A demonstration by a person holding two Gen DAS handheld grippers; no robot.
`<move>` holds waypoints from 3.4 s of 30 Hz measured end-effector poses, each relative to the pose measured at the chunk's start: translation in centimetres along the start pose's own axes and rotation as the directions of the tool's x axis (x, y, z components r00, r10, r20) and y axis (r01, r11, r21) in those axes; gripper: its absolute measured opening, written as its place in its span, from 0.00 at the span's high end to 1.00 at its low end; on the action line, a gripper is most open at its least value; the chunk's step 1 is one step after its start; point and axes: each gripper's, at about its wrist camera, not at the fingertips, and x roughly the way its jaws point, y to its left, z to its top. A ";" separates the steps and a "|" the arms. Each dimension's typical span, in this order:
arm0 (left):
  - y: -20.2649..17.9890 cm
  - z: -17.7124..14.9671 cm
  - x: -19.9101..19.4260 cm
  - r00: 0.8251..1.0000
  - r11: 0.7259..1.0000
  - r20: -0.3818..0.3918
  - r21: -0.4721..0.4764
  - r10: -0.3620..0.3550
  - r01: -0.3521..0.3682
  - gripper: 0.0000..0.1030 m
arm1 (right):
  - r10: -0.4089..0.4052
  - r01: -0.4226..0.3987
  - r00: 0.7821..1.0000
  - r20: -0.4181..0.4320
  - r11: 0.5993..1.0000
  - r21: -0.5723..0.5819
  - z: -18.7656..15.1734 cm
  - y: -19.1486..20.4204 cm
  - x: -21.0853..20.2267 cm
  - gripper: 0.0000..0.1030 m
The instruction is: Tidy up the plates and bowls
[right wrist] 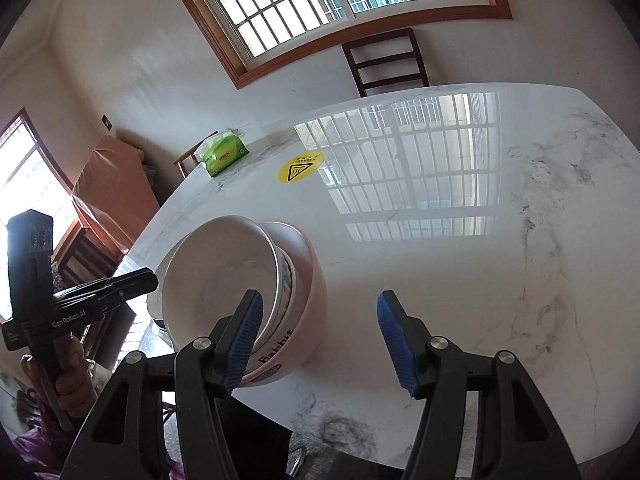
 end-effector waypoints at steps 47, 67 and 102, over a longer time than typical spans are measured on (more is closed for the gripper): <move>-1.0 2.1 3.2 0.996 0.998 -0.069 0.045 0.047 -0.044 0.79 | -0.045 0.027 0.995 -0.093 0.982 -0.188 5.6 7.2 4.0 0.48; 0.2 2.1 5.4 0.990 1.000 -0.143 -0.028 0.007 -0.011 0.82 | -0.053 0.060 0.973 -0.223 0.998 0.024 3.8 -0.5 3.0 0.53; -1.0 1.9 5.7 0.987 0.999 -0.151 0.004 0.045 -0.045 0.90 | -0.202 0.193 0.846 -0.494 0.979 -0.069 4.0 1.0 6.1 0.50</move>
